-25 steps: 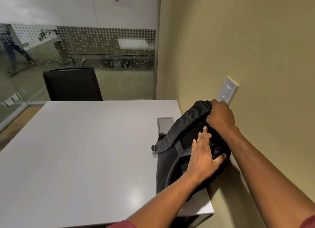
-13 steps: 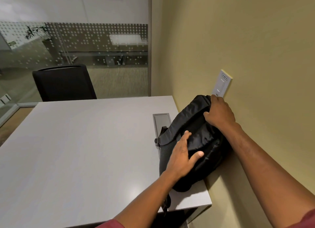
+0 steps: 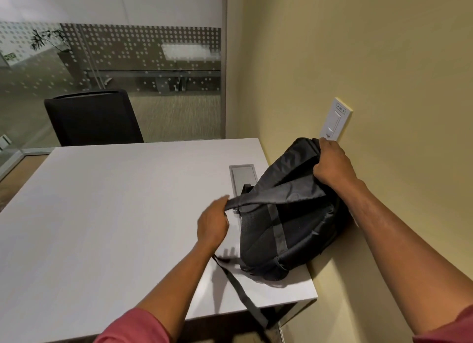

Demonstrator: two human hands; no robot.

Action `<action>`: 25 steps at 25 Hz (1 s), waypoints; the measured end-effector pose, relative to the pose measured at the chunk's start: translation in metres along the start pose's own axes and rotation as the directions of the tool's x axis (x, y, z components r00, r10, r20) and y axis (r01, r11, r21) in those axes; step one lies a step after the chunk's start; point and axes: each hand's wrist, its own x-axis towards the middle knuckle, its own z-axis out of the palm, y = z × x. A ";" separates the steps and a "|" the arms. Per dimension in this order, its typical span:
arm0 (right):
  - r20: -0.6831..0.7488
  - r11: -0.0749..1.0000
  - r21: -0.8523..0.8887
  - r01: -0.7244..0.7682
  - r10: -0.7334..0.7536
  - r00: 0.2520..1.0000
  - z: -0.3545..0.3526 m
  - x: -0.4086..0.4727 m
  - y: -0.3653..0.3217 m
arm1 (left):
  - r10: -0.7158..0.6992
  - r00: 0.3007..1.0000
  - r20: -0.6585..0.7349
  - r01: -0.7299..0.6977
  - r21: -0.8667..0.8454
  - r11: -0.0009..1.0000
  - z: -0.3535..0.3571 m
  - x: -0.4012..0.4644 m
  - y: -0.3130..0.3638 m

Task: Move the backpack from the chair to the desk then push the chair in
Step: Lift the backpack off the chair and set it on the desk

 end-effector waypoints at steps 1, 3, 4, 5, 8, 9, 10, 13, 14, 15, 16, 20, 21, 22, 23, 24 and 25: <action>-0.009 1.000 0.007 0.003 -0.003 1.000 0.001 0.000 0.000 | -0.024 0.998 -0.066 0.022 -0.024 0.999 -0.005 0.009 -0.002; -0.029 1.000 0.010 0.003 -0.003 1.000 0.003 0.001 0.001 | -0.065 0.992 -0.104 0.061 -0.045 0.997 -0.004 0.022 -0.002; -0.037 1.000 0.012 0.002 -0.002 0.999 0.003 0.002 0.001 | -0.087 0.995 -0.047 0.083 -0.074 0.994 0.001 0.023 0.002; -0.044 1.000 0.012 0.001 0.000 0.999 0.004 0.002 0.001 | -0.082 0.995 0.064 0.089 -0.123 0.988 0.009 0.021 0.008; -0.070 1.000 0.000 0.000 0.000 0.998 0.006 0.000 -0.001 | 0.096 0.898 0.430 0.025 -0.268 0.963 0.047 -0.007 0.022; -0.089 1.000 -0.008 0.000 -0.001 0.996 0.007 -0.002 -0.001 | 0.133 0.859 0.494 0.007 -0.272 0.962 0.060 -0.017 0.025; -0.112 1.000 -0.018 0.001 -0.003 0.994 0.009 -0.003 -0.002 | 0.153 0.833 0.532 -0.002 -0.273 0.962 0.071 -0.025 0.029; -0.124 0.998 -0.056 0.027 -0.034 0.992 0.011 -0.005 -0.001 | 0.159 0.780 0.606 0.008 -0.264 0.964 0.086 -0.034 0.041; -0.109 0.997 -0.063 0.038 -0.045 0.993 0.010 -0.005 -0.001 | 0.158 0.772 0.616 0.005 -0.254 0.967 0.086 -0.033 0.043; -0.102 0.997 -0.062 0.044 -0.050 0.993 0.009 -0.005 -0.001 | 0.156 0.766 0.624 0.007 -0.251 0.968 0.085 -0.031 0.043; -0.108 0.997 -0.056 0.047 -0.053 0.993 0.008 -0.005 -0.001 | 0.155 0.765 0.625 0.012 -0.255 0.967 0.084 -0.029 0.041; -0.199 0.995 -0.012 0.095 -0.095 0.975 0.011 -0.014 -0.011 | 0.134 0.794 0.593 0.045 -0.276 0.960 0.072 -0.030 0.036; -0.220 0.993 0.010 0.119 -0.113 0.969 0.011 -0.019 -0.017 | 0.130 0.809 0.573 0.048 -0.285 0.957 0.067 -0.032 0.036; -0.238 0.989 0.032 0.145 -0.134 0.962 0.012 -0.025 -0.024 | 0.124 0.825 0.551 0.049 -0.288 0.956 0.062 -0.033 0.033; -0.251 0.983 0.051 0.174 -0.156 0.955 0.014 -0.031 -0.030 | 0.112 0.846 0.522 0.044 -0.278 0.960 0.057 -0.034 0.030; -0.258 0.977 0.070 0.200 -0.176 0.950 0.015 -0.037 -0.035 | 0.094 0.868 0.488 0.039 -0.256 0.966 0.054 -0.034 0.027; -0.260 0.971 0.088 0.220 -0.191 0.946 0.018 -0.045 -0.040 | 0.068 0.888 0.454 0.045 -0.233 0.972 0.048 -0.035 0.022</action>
